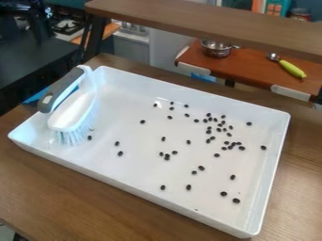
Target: Sweep into pile
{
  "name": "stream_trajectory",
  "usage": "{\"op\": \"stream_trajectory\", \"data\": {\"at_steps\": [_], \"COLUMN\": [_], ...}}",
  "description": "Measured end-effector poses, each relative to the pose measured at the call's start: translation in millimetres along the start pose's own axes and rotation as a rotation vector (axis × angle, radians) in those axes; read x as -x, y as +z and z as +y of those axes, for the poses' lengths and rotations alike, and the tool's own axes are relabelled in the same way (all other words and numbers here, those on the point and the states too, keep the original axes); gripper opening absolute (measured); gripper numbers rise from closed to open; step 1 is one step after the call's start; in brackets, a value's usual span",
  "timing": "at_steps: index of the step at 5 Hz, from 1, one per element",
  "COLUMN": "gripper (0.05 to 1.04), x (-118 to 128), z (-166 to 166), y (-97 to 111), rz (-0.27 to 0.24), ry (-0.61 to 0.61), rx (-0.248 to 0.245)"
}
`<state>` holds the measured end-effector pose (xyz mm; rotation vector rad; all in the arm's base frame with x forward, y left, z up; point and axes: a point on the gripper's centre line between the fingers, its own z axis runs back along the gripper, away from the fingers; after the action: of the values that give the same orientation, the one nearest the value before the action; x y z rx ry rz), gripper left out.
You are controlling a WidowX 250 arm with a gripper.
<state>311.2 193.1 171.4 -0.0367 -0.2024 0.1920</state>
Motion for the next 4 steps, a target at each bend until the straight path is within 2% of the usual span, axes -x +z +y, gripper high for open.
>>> {"op": "stream_trajectory", "data": {"at_steps": [1, 4], "gripper": [1.000, 1.000], "x": [3.3, 3.7], "z": [0.2, -25.5], "y": [-13.6, -44.1], "rz": [0.038, 0.069], "ry": [0.010, 0.025], "rx": [0.015, -0.063]}}
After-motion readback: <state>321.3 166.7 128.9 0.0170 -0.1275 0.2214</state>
